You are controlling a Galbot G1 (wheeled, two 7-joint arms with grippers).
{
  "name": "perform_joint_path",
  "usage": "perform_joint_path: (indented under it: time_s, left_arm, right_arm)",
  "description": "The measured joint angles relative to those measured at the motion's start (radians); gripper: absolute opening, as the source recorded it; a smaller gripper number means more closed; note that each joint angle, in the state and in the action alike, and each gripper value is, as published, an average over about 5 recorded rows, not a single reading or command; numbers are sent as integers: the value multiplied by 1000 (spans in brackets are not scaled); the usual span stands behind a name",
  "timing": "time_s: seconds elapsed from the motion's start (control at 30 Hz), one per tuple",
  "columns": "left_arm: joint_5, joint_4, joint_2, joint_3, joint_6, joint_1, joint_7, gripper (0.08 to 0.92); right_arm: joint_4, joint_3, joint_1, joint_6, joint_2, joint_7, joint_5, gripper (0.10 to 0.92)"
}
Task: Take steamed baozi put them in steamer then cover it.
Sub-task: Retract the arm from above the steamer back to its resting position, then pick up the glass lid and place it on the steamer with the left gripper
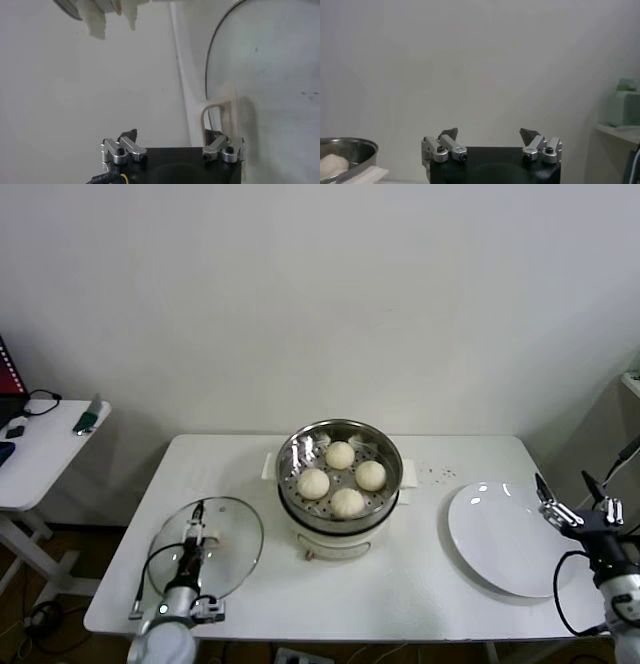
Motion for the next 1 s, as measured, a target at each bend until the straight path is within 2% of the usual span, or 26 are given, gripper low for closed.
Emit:
perform_joint_path:
  time_s: [0.13,0.23,0.57,0.8,0.9,1.0]
  left_arm:
    - [-14,18,2,3,-3,-20,-3,817]
    - [-22,30,2,4,-10,-29,-4,767]
    - [-52,41,8,3,-24,-34,-8,481]
    - [-79,3,24,5,-14,-19,1,273]
    - [-93,-25,34,5,-2,-9,7,193]
    - [-105,-60,45,3,11,5,11,152]
  right_arm:
    - [0,3,-5,6,9,-7,-9,823]
    - [-1,5,-7,10,14,-11,-16,823]
    - [-8,8,-3,16,19,-17,-31,823]
    - [-21,8,6,19,13,-18,-40,823]
    - [-27,8,11,21,8,-18,-42,823]
    - [-34,8,16,23,4,-18,-43,823]
